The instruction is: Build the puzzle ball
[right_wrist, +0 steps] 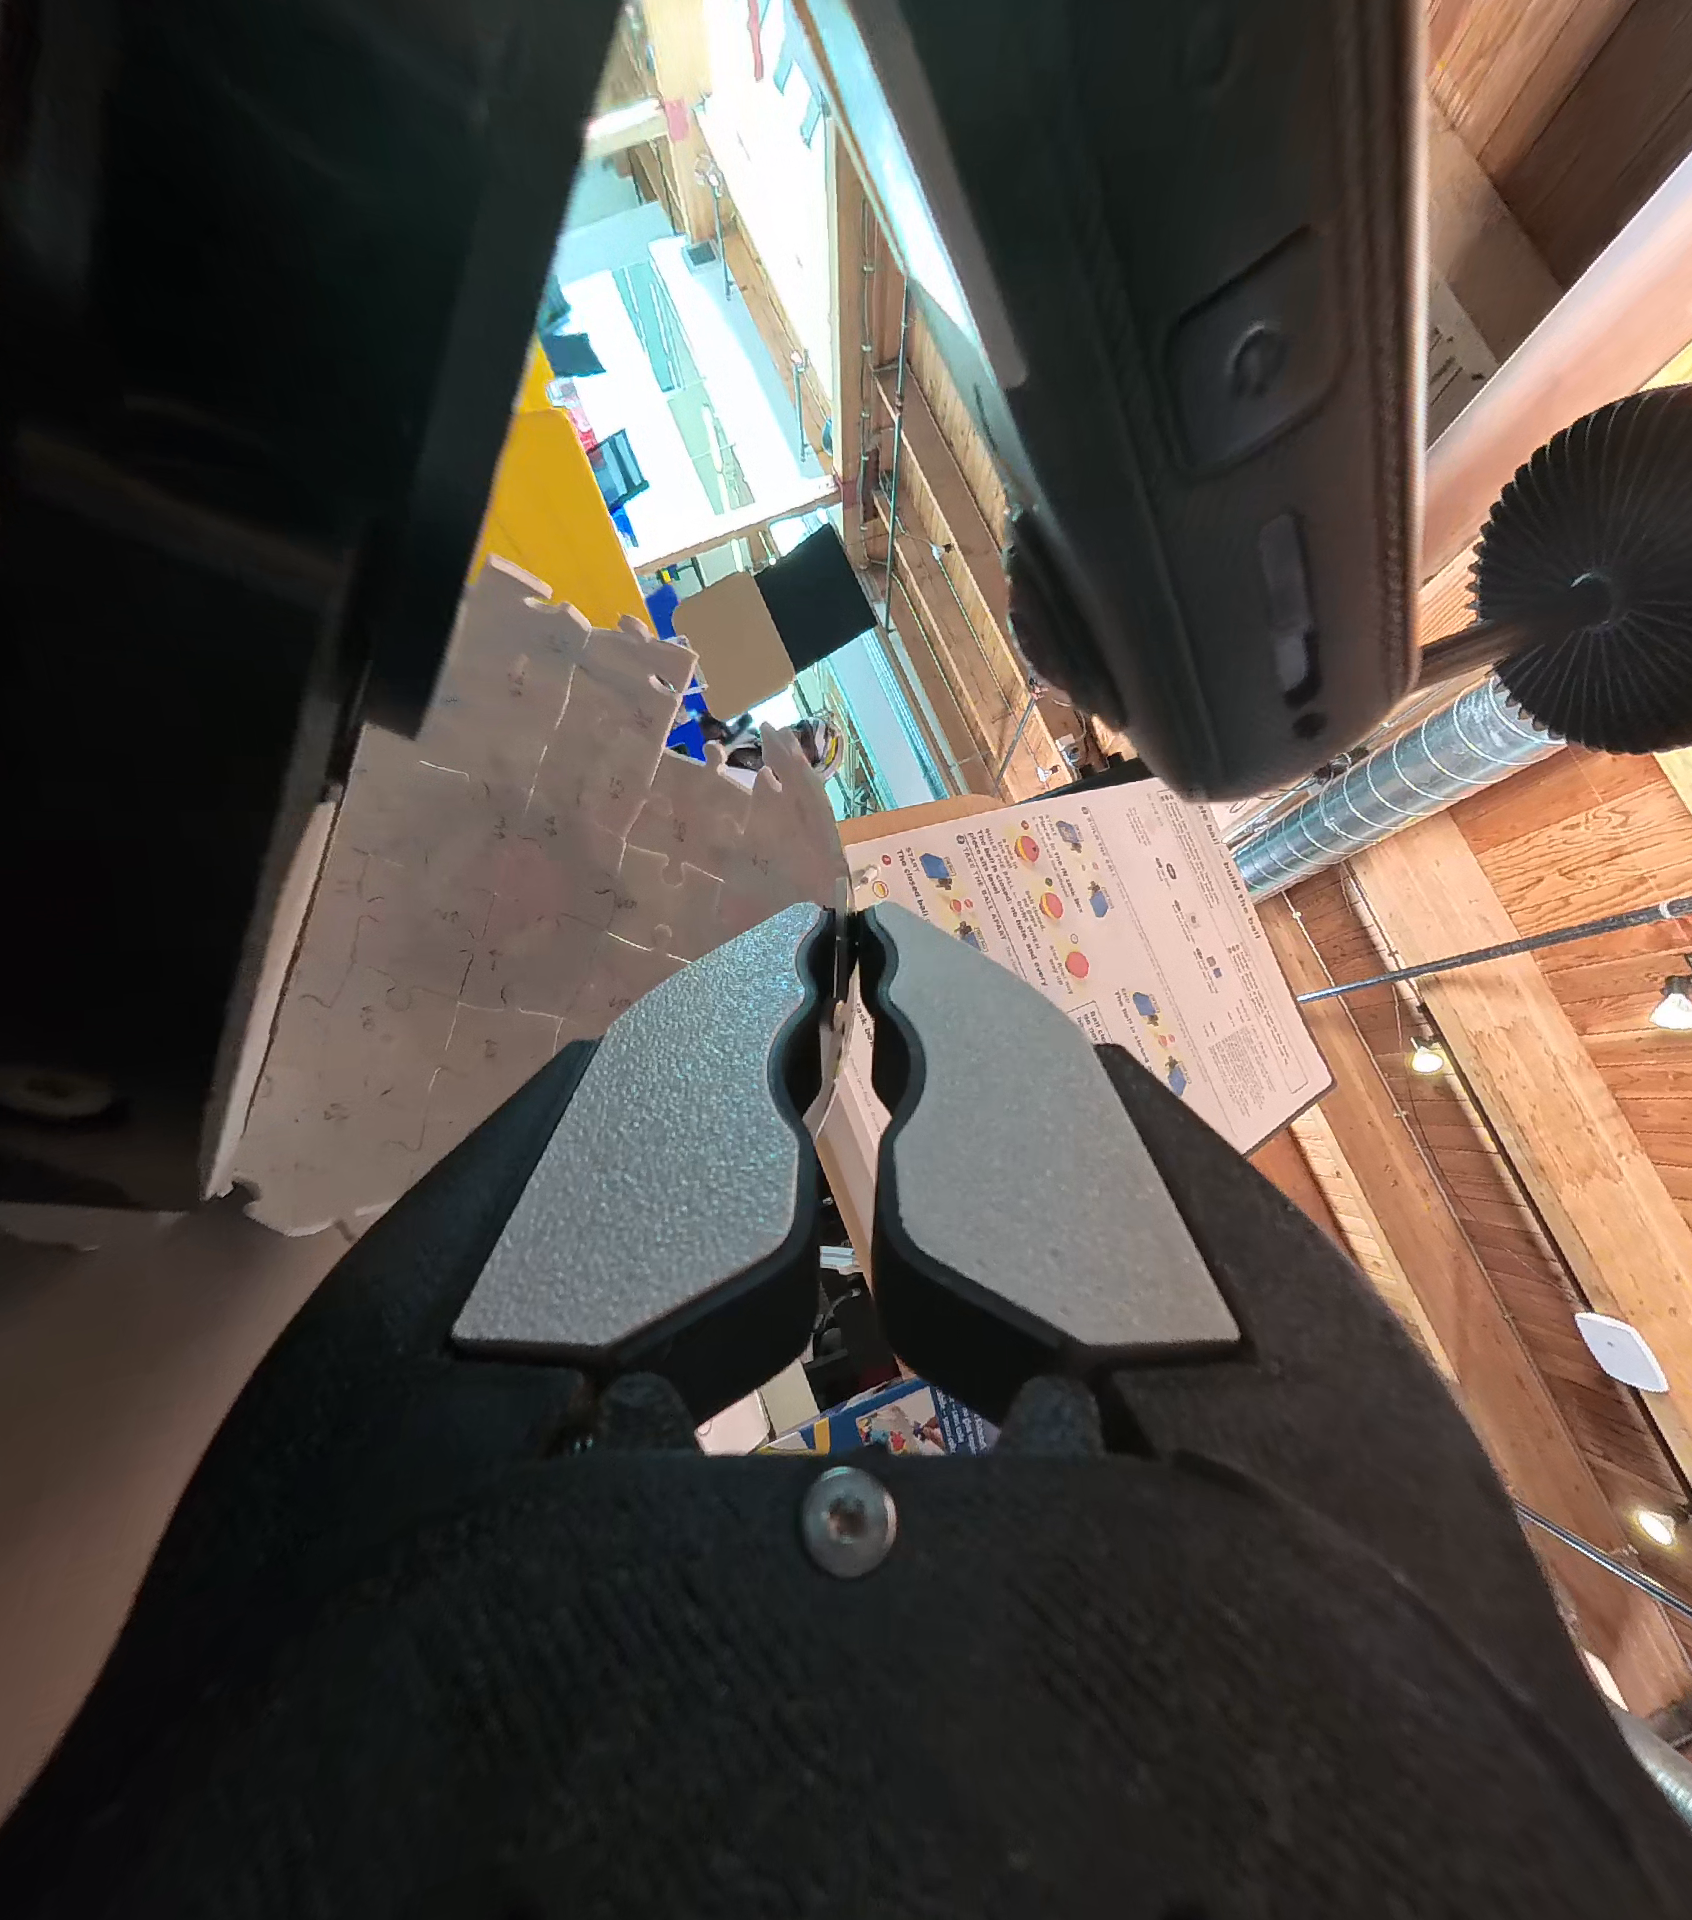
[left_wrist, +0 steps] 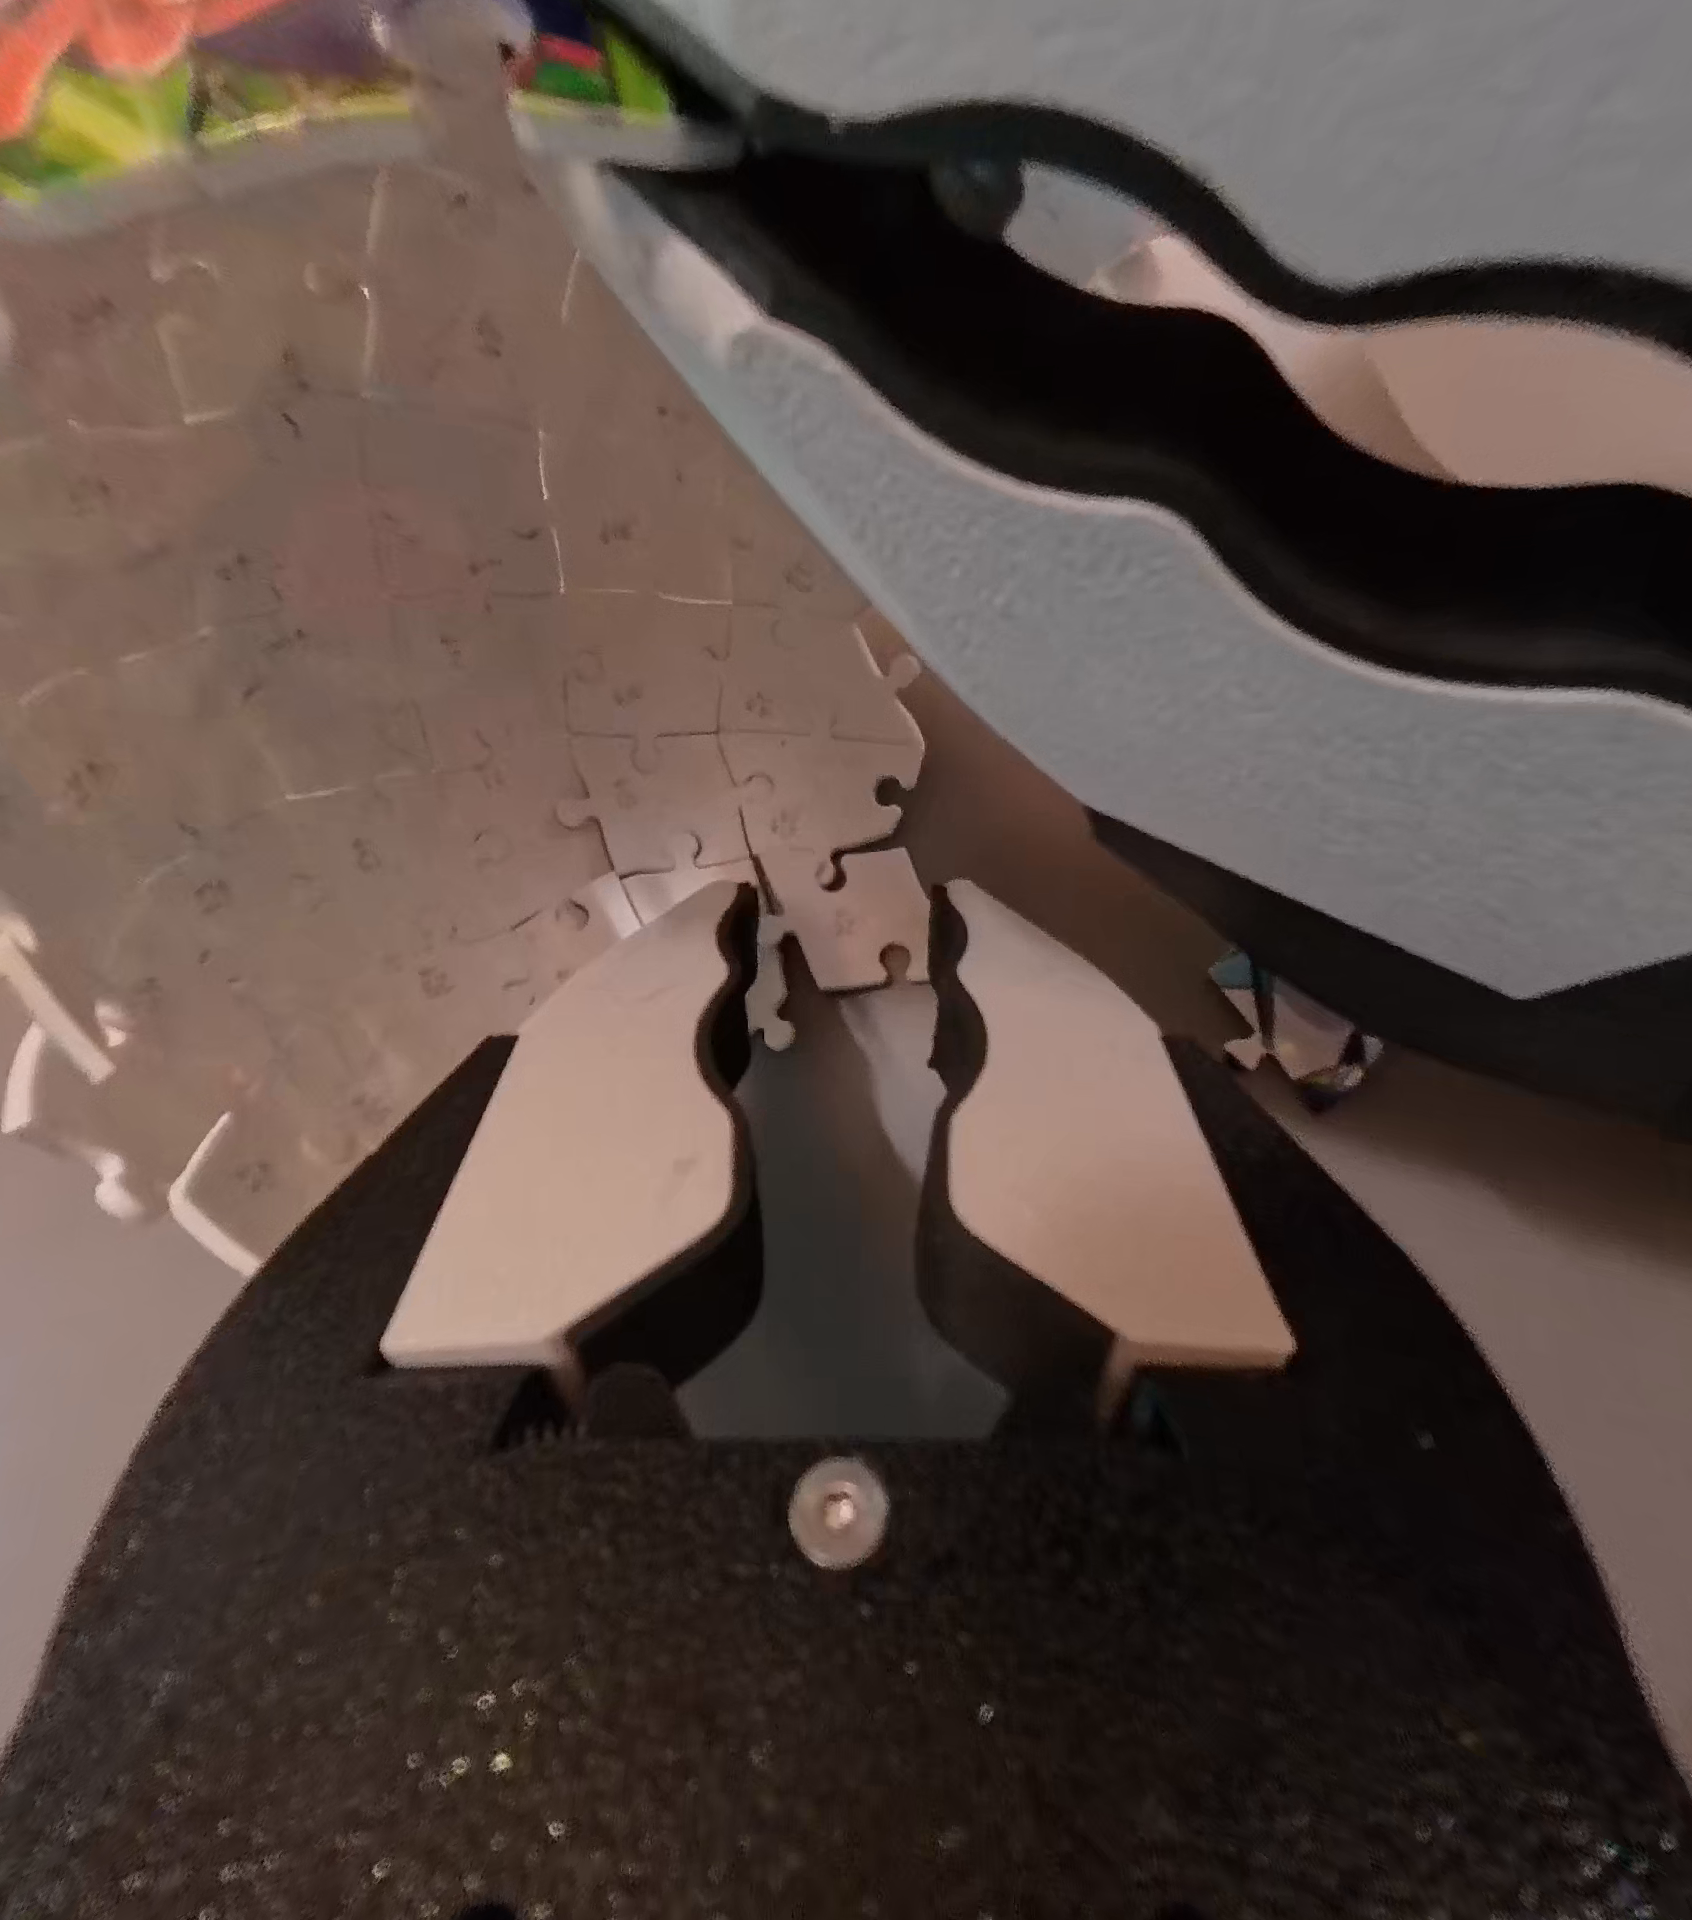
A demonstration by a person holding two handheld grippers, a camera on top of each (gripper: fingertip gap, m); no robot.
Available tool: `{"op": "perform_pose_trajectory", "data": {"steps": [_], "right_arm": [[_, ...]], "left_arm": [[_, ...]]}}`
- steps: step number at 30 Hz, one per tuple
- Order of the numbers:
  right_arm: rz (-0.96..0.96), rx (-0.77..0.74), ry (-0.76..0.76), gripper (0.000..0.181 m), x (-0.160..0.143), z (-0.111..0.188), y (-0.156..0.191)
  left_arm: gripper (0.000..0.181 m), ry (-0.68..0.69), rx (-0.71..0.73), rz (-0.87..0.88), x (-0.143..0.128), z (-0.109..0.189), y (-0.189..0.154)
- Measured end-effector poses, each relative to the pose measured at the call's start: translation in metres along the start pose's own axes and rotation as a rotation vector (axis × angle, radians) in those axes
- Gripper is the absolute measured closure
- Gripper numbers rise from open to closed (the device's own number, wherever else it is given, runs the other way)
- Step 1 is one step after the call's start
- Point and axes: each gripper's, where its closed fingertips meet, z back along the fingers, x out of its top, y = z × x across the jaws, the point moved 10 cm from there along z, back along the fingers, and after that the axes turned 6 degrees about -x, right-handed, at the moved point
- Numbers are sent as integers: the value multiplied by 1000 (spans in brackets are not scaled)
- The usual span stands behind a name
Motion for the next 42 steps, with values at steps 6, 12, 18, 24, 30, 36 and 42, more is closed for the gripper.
{"op": "perform_pose_trajectory", "data": {"steps": [6, 12, 18, 24, 30, 36, 42], "right_arm": [[-3, 0, 2, 177, 0, 0, 0], [-2, 1, 2, 177, 0, 1, 0], [-7, 1, 4, 177, 0, 0, 0], [-10, 2, 6, 177, -1, 0, 0], [-13, 2, 6, 177, -1, 0, 0], [-12, 2, 7, 177, 0, 0, 0], [-23, 1, 11, 177, -1, -1, 0]], "left_arm": [[149, 5, 15, -15, 2, -1, 0], [160, -35, 16, -48, 1, 11, -4], [178, 34, -30, -60, -3, 11, -7], [181, 69, -12, -46, -2, 3, -5], [181, 68, 1, -52, -2, 2, -5], [181, 76, 11, -48, 0, 1, -5], [181, 9, 39, -36, 4, 4, -3]]}}
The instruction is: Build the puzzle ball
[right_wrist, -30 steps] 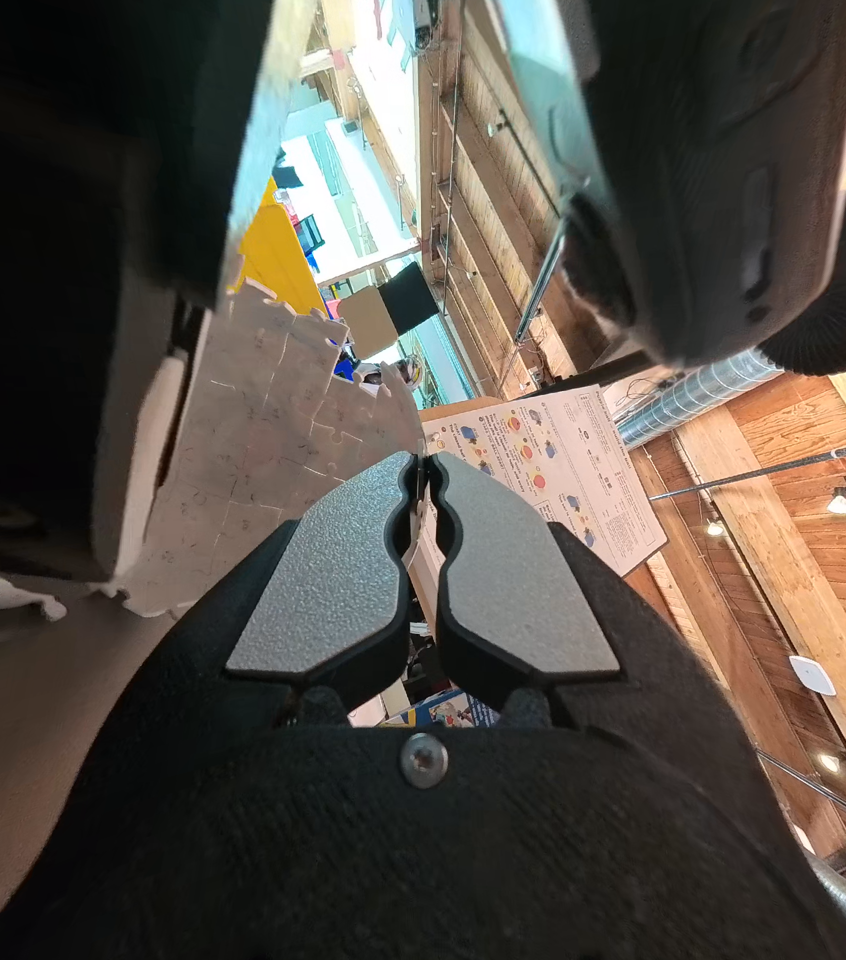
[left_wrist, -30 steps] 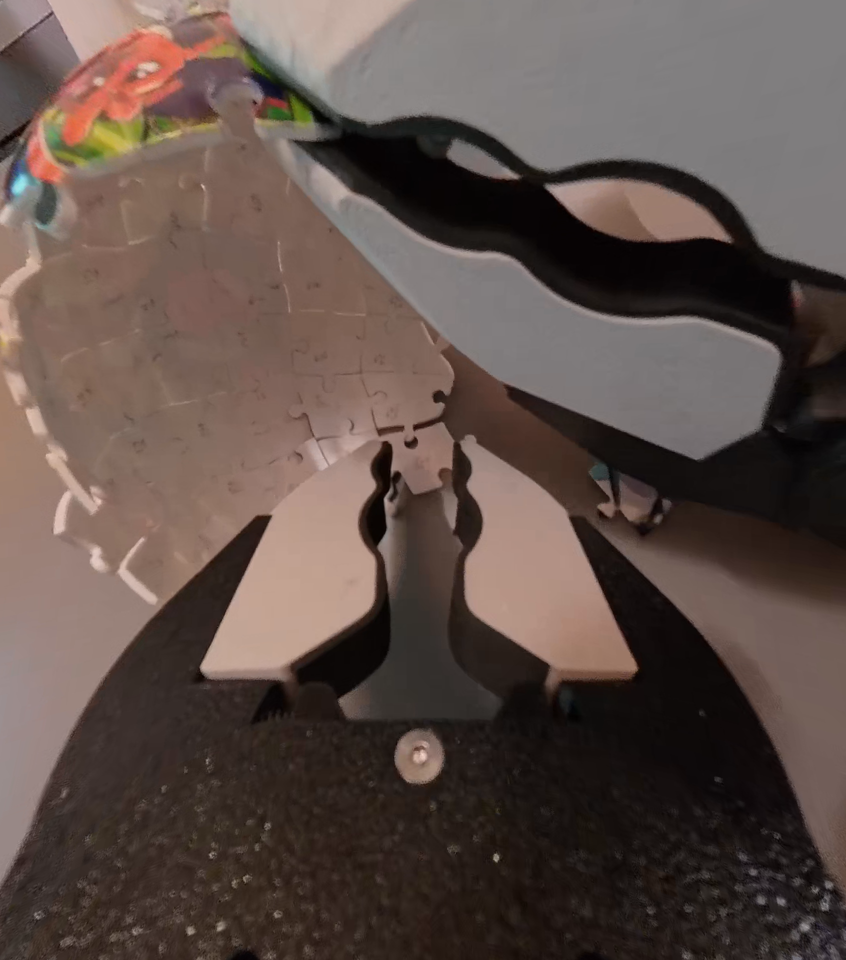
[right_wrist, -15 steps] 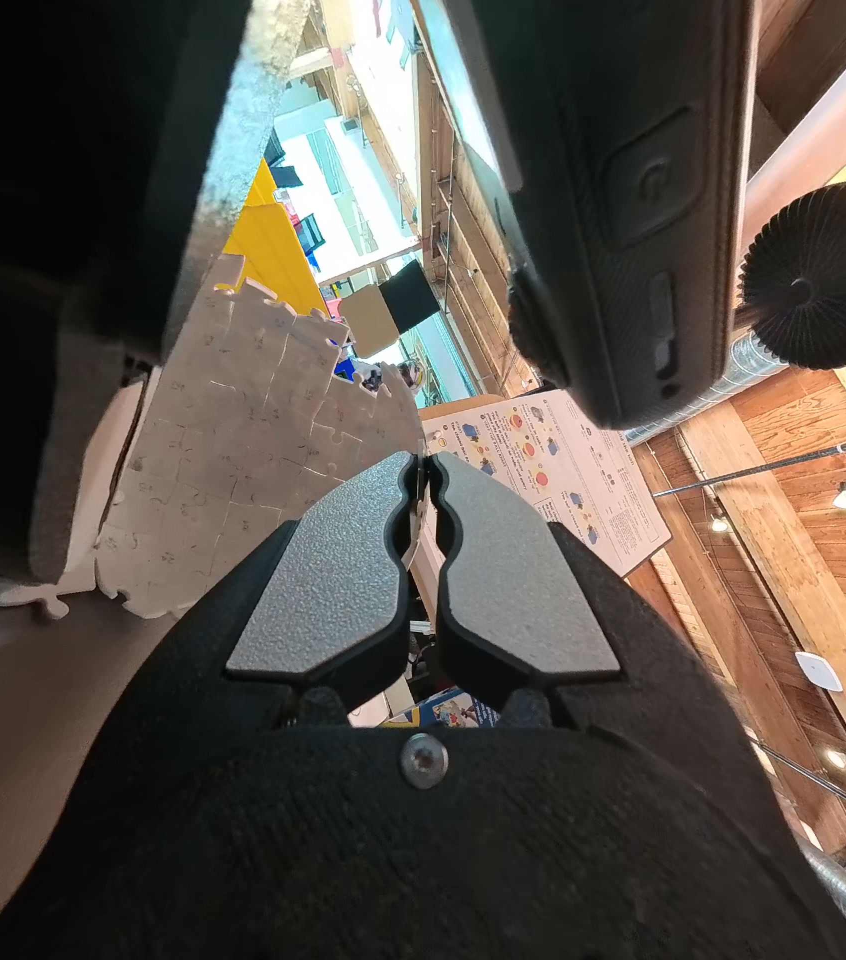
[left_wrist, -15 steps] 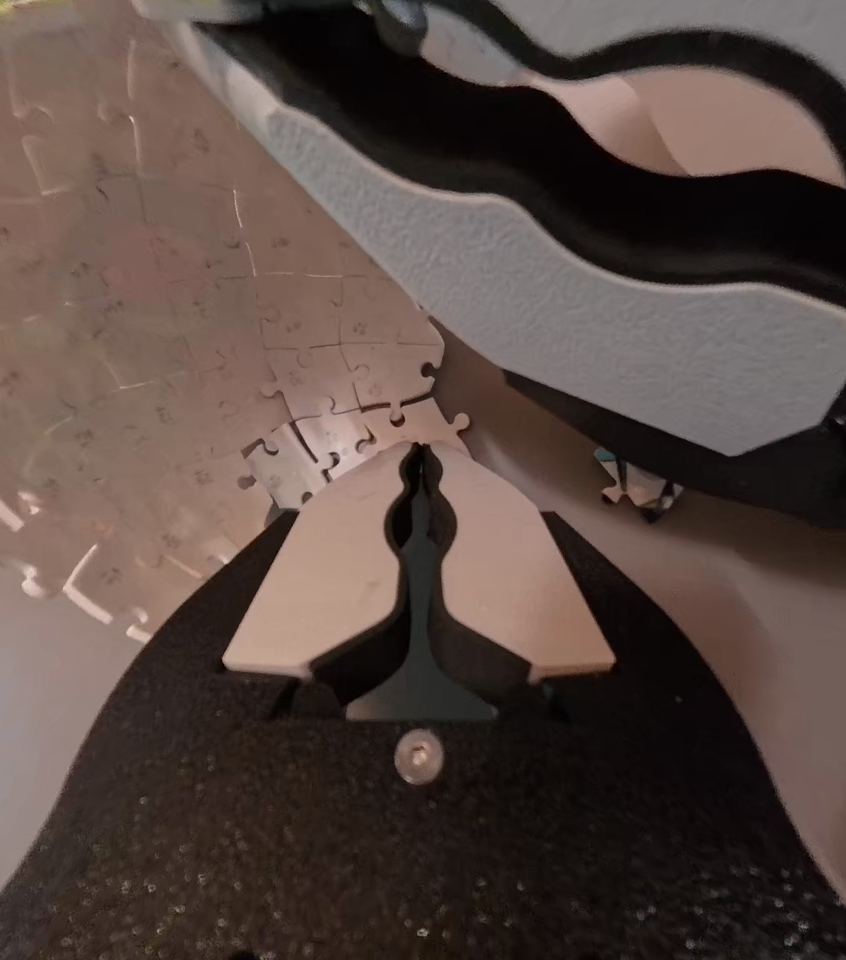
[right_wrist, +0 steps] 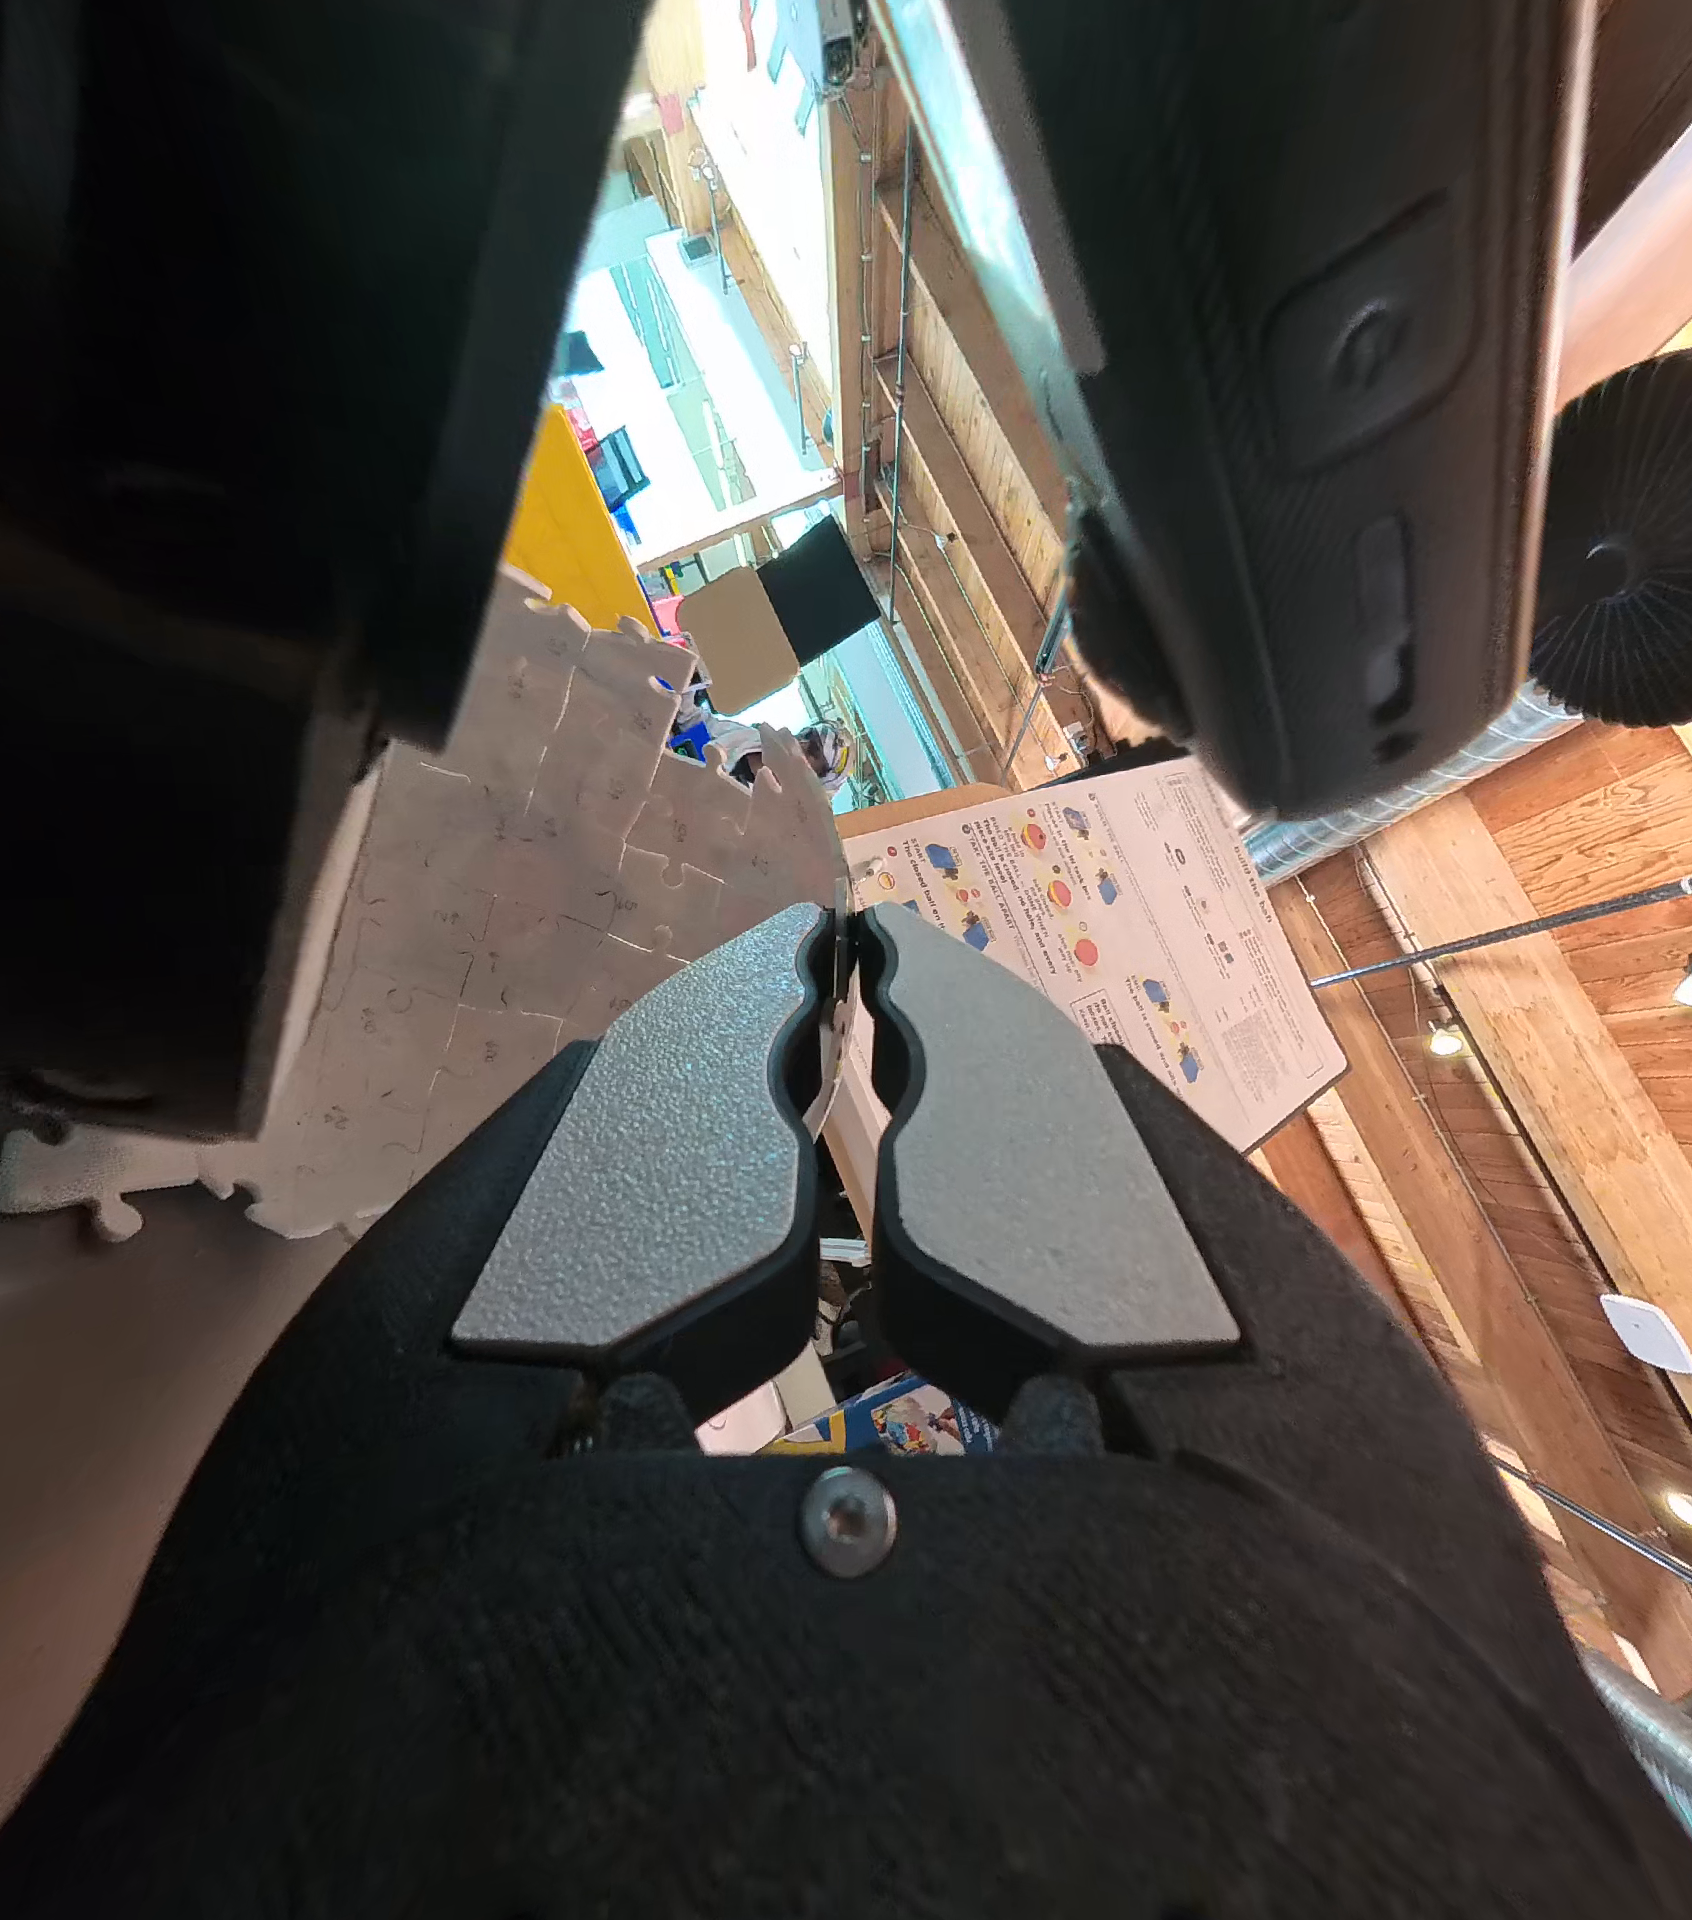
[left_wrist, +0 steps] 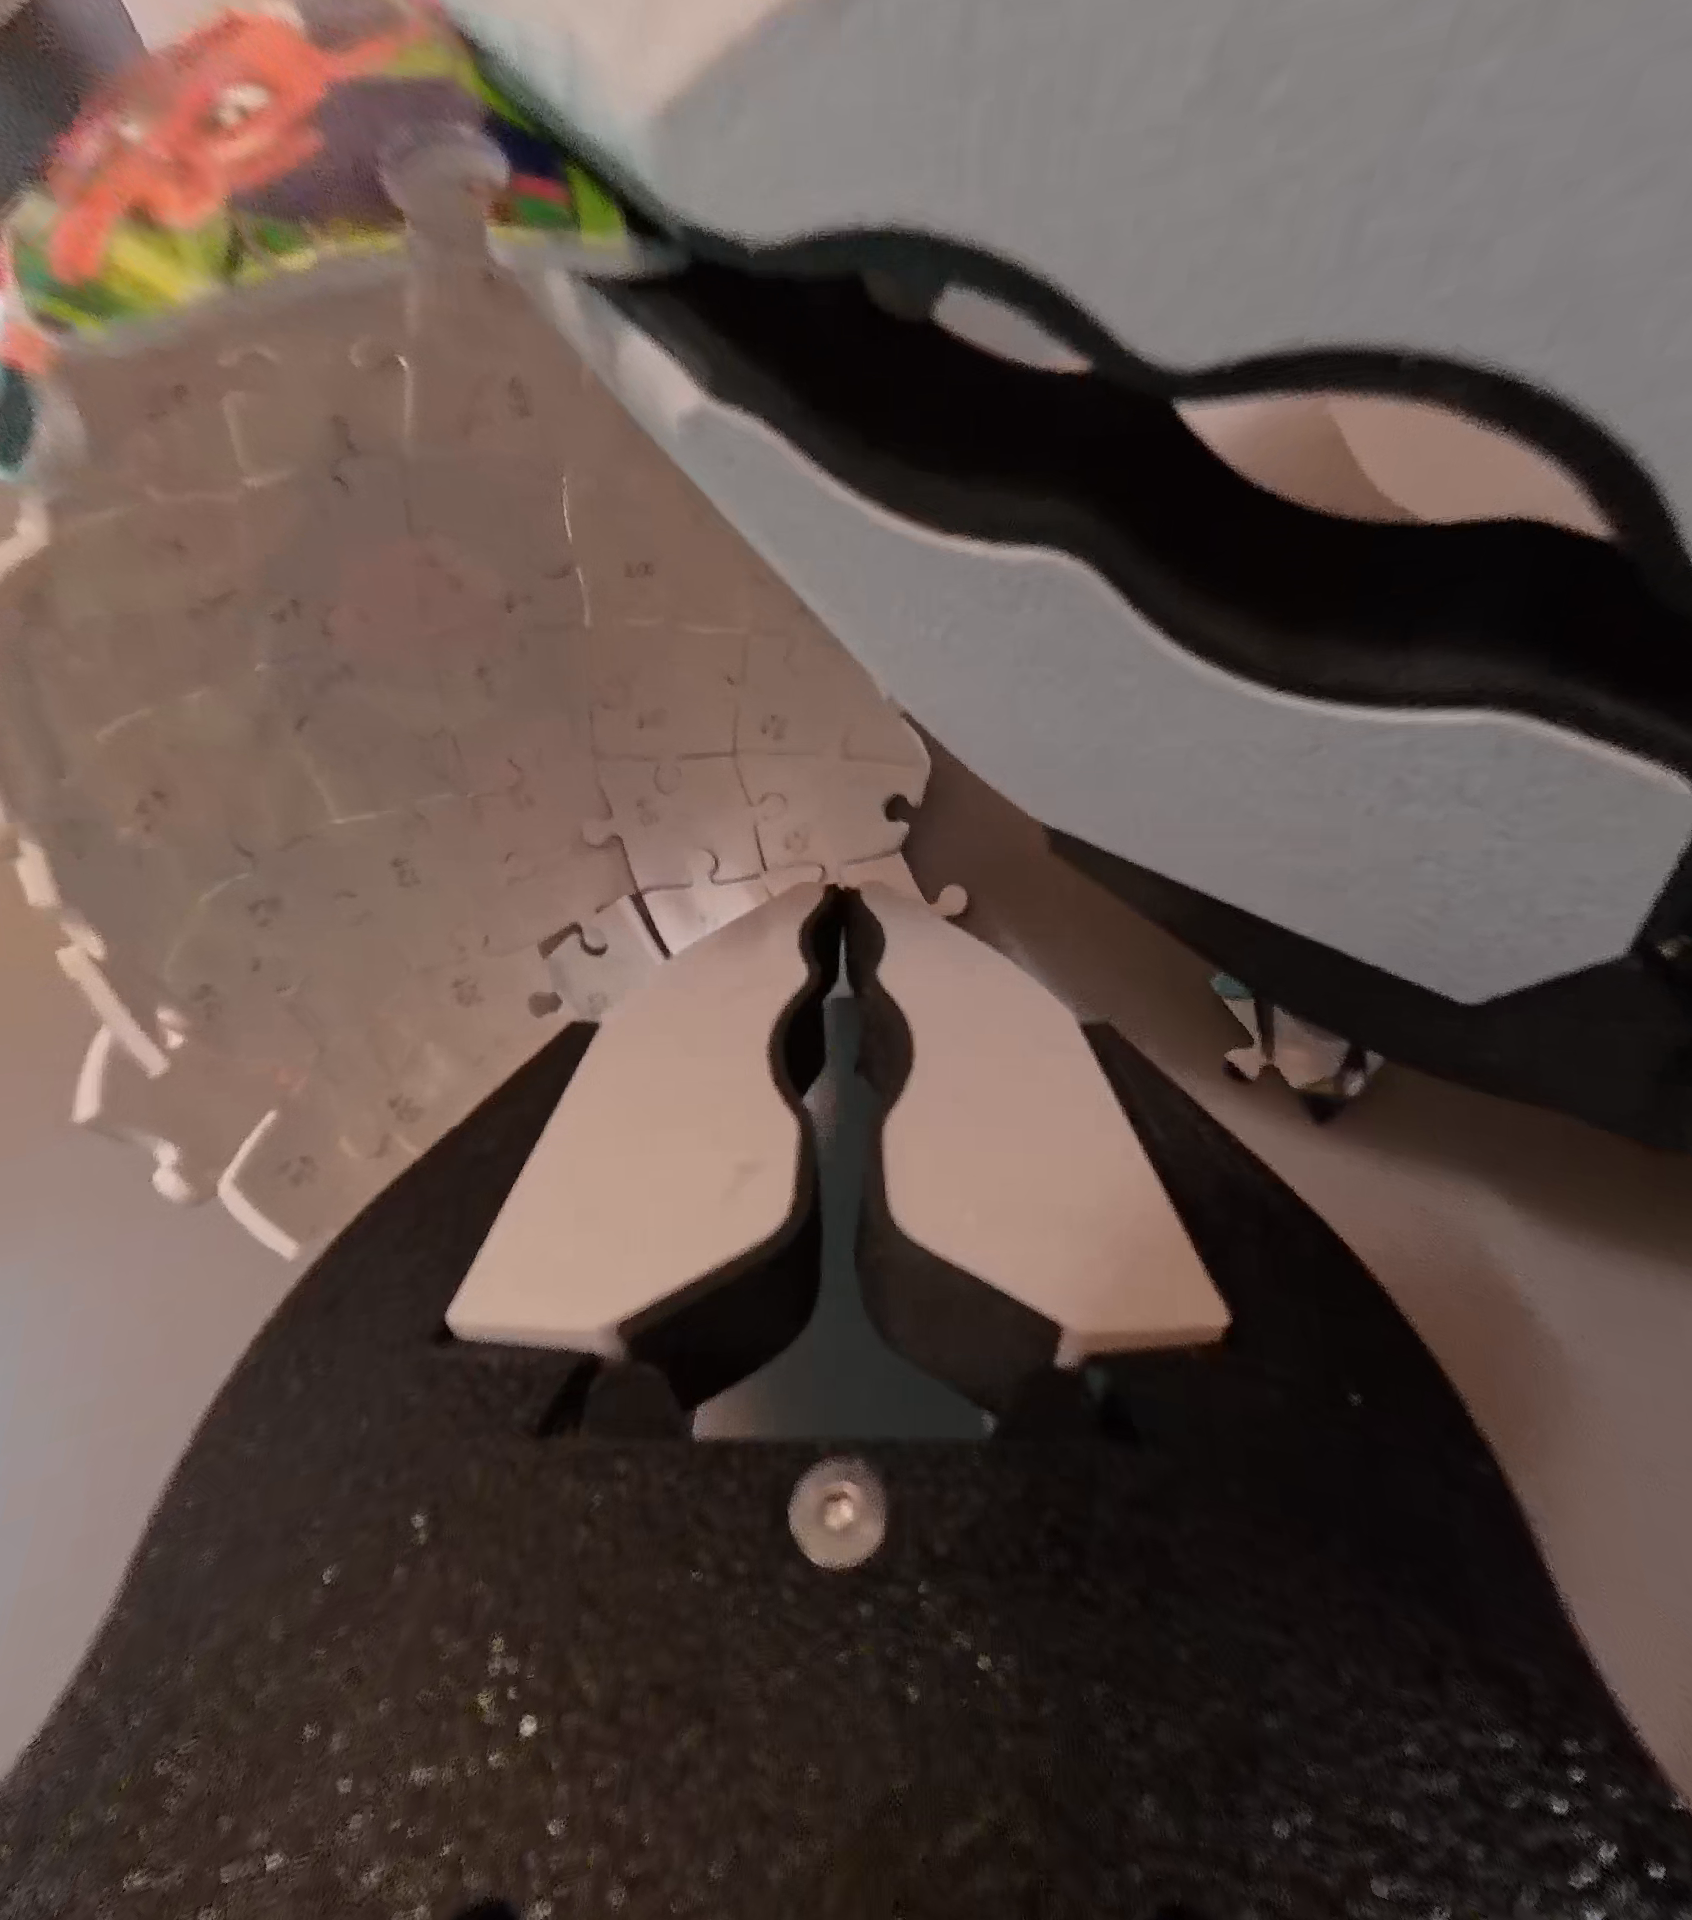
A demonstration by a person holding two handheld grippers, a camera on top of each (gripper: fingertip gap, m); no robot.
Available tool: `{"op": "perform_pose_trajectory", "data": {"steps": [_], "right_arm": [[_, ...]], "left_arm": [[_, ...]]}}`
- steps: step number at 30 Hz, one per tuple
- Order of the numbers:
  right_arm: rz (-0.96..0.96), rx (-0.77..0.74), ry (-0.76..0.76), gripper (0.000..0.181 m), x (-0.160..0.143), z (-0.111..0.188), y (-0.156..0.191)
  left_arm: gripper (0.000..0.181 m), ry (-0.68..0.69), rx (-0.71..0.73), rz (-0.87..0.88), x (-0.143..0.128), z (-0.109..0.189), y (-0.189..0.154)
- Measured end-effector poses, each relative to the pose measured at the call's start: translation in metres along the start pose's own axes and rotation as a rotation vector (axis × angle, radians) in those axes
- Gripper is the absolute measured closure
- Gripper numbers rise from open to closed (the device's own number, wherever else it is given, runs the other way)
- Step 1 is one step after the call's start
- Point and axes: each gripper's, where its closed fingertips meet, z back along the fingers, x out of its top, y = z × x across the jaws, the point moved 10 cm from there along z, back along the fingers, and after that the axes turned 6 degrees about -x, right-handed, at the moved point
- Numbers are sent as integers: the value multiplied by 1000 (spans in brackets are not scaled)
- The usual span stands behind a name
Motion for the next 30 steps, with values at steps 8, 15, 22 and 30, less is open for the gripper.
{"op": "perform_pose_trajectory", "data": {"steps": [8, 15, 22, 30], "right_arm": [[-8, -1, 4, 178, 0, 0, 0], [-25, -4, 3, 178, 0, 0, -1], [-27, -4, 6, 178, -1, 0, -2], [-15, -4, 1, 178, 0, 0, -2]], "left_arm": [[181, 4, 41, -5, 1, -12, 4], [181, 41, 58, -46, 3, -13, 1], [181, 51, 86, -50, 4, -15, 0], [181, -74, 107, 13, 0, 16, 8]]}}
